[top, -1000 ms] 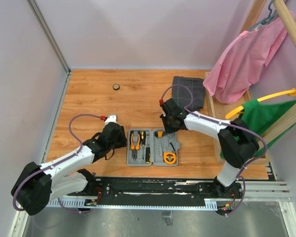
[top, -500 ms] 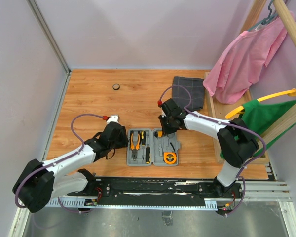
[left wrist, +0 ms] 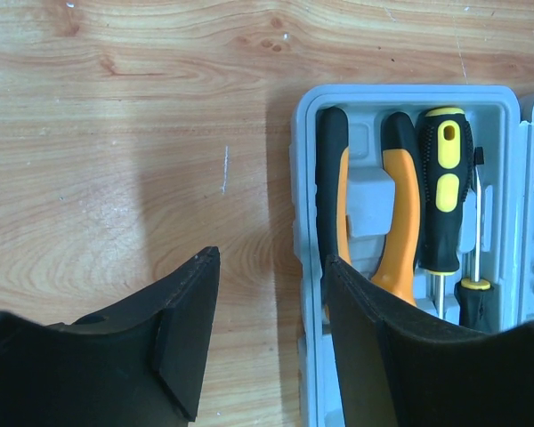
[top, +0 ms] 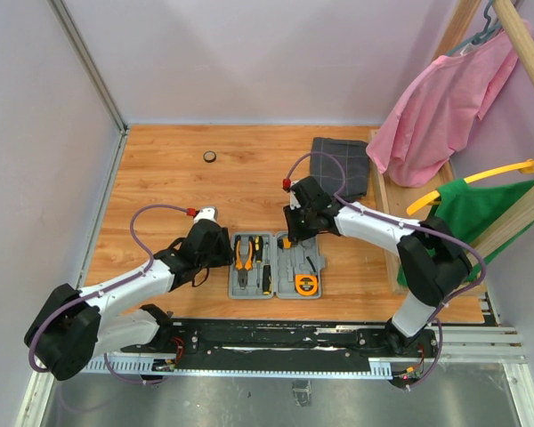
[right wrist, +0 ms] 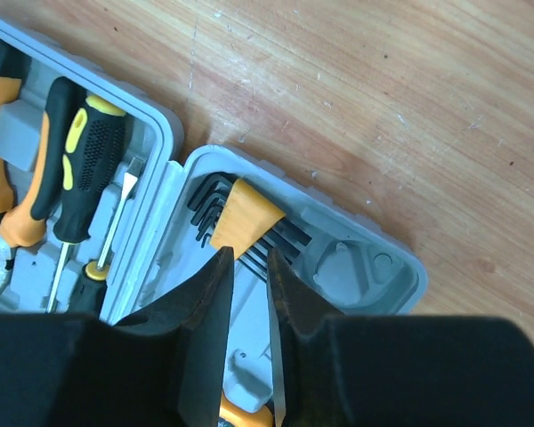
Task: Sort the tools into containers
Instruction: Adjust the engineering item in the storage box.
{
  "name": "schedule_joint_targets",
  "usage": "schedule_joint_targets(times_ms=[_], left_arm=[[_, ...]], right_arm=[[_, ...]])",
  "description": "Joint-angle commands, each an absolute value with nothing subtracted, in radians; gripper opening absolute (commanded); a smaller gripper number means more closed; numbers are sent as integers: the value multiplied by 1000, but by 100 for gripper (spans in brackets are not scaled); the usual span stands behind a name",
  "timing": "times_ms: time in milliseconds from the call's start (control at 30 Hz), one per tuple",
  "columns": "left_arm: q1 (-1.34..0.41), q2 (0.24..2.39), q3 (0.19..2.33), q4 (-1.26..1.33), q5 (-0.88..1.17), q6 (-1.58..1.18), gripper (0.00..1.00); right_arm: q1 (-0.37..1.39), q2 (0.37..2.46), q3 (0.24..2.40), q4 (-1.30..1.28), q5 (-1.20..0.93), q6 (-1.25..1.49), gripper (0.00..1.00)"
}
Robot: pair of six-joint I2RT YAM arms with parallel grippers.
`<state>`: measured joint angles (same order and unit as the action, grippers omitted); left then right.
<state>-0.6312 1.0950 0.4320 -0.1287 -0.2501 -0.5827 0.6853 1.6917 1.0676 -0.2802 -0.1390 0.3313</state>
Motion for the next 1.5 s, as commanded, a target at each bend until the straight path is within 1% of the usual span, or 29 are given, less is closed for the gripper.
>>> schedule_joint_targets(times_ms=[0, 100, 300, 400, 600, 800, 1067, 1200, 1467], left_arm=[[-623, 1097, 445, -100, -249, -568, 55], [-623, 1094, 445, -101, -250, -566, 55], [-623, 1096, 442, -96, -250, -564, 56], [-623, 1100, 442, -94, -249, -561, 56], [-623, 1105, 441, -96, -248, -557, 56], [-623, 1111, 441, -94, -244, -557, 56], [-623, 1114, 442, -93, -244, -552, 56], [-623, 1116, 442, -93, -241, -552, 56], [-623, 1120, 439, -87, -236, -550, 56]], right_arm=[[669, 1628, 1041, -235, -137, 320, 24], [668, 1619, 1045, -270, -61, 331, 25], [669, 1650, 1074, -361, 26, 334, 22], [669, 1673, 1076, -371, 19, 338, 20], [669, 1715, 1101, -387, 16, 335, 19], [669, 1739, 1117, -374, -35, 327, 19], [669, 1755, 1127, -349, -110, 311, 20], [669, 1754, 1123, -340, -111, 310, 21], [669, 1703, 1093, -299, -143, 297, 23]])
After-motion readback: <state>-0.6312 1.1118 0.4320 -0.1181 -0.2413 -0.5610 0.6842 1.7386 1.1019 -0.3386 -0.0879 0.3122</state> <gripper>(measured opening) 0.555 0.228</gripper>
